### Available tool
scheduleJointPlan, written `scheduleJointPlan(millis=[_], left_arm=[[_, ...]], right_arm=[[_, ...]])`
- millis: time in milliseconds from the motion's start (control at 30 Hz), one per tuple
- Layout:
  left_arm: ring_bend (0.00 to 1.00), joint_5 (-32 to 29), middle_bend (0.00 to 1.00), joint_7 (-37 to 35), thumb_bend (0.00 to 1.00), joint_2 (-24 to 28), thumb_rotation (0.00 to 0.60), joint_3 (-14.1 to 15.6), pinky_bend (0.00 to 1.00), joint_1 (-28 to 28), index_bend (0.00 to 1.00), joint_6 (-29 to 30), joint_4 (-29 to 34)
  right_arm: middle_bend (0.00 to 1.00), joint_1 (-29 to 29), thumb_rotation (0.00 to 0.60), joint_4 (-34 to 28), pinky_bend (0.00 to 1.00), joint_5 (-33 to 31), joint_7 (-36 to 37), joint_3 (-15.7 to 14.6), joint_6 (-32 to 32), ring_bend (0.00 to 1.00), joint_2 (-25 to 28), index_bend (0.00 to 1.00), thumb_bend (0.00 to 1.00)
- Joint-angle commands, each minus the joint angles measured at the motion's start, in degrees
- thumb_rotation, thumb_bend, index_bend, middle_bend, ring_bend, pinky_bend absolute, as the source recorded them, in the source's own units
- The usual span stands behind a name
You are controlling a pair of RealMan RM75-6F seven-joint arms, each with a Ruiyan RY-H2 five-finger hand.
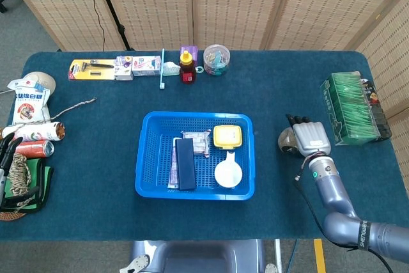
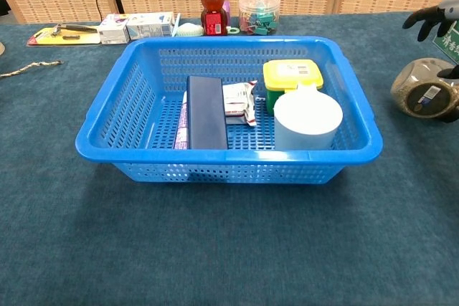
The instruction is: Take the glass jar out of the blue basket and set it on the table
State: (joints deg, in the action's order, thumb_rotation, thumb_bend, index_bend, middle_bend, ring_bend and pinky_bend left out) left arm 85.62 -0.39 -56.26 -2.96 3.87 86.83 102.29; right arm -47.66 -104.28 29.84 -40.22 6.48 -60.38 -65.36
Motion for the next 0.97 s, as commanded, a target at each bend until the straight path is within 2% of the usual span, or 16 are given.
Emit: scheduleJointPlan(millis=[33,100,133,167,233,300,400,467,567,700,800,967], left_arm=[[0.0,0.0,0.0,-0.2,0.02,0.1,0.6,0.0,0.0,0.0,0.0,-0.1,-0.1],[0.0,0.2,0.0,-0.4,0.02,0.2,0.6,0.1,0.0,0.0,0.0,0.0,-0.2],[0.0,0.4,0.0,-0.5,0.02,0.2,0.6,0.2,0.0,-0.1,0.0,0.0,-0.3],[0.0,0.6,0.0,-0.7,0.02,0.2,0.6,0.3,0.0,-0.1,0.0,0.1,-0.4],[0.0,1.1,0.0,-0.8,0.02,0.1,0.6,0.6,0.0,-0.3,0.0,0.2,-0.6],[0.0,1.7,0.0,-1.1,0.02,-0.1,0.6,1.2,0.0,-0.6,0.0,0.4,-1.0],[0.0,2.5,0.0,-1.9,0.02,-0.4,0.6,1.8,0.0,-1.1,0.0,0.9,-1.8],[0.0,2.5,0.0,-2.2,0.02,-0.8,0.6,2.0,0.0,-1.5,0.0,1.3,-2.4],[0.0,2.2,0.0,-2.3,0.02,-1.6,0.6,2.2,0.0,-1.9,0.0,1.3,-3.6],[0.0,3.8,0.0,-2.6,0.02,-2.4,0.6,2.5,0.0,-1.5,0.0,1.2,-5.9],[0.0,4.9,0.0,-3.3,0.02,-2.9,0.6,2.7,0.0,-1.2,0.0,1.3,-7.1],[0.0,5.7,0.0,-3.1,0.02,-3.4,0.6,3.0,0.0,-1.0,0.0,1.2,-7.4]], right_arm=[[0.16,2.3,0.6,-6.1,0.66,4.7,2.3,0.3,-3.6,0.17,5.4,0.0,0.37],[0.14,4.6,0.6,-9.5,0.63,9.3,4.8,0.0,-5.5,0.16,8.8,0.0,0.37],[0.1,5.8,0.6,-10.6,0.56,11.7,6.3,-0.4,-6.0,0.11,10.1,0.0,0.37],[0.07,7.6,0.6,-11.5,0.47,15.4,8.4,-1.1,-6.6,0.08,11.6,0.0,0.37],[0.0,10.4,0.6,-11.6,0.17,21.5,11.8,-2.5,-7.7,0.0,13.0,0.0,0.34],[0.0,14.0,0.6,-10.0,0.03,29.4,17.2,-4.1,-9.6,0.0,13.3,0.0,0.27],[0.0,17.9,0.6,-6.1,0.0,38.4,23.4,-6.0,-12.7,0.0,12.2,0.0,0.08],[0.0,20.3,0.6,-2.8,0.0,43.8,26.9,-7.2,-15.4,0.0,10.8,0.0,0.01],[0.0,25.1,0.6,4.7,0.0,52.3,30.8,-10.0,-21.8,0.0,7.2,0.0,0.0],[0.0,29.5,0.6,14.5,0.0,59.7,34.4,-11.8,-28.2,0.0,1.4,0.0,0.0],[0.0,31.6,0.6,19.6,0.0,61.2,36.2,-11.6,-30.6,0.0,-2.2,0.0,0.0],[0.0,33.0,0.6,22.5,0.0,61.7,38.1,-10.9,-31.0,0.0,-3.9,0.0,0.0]])
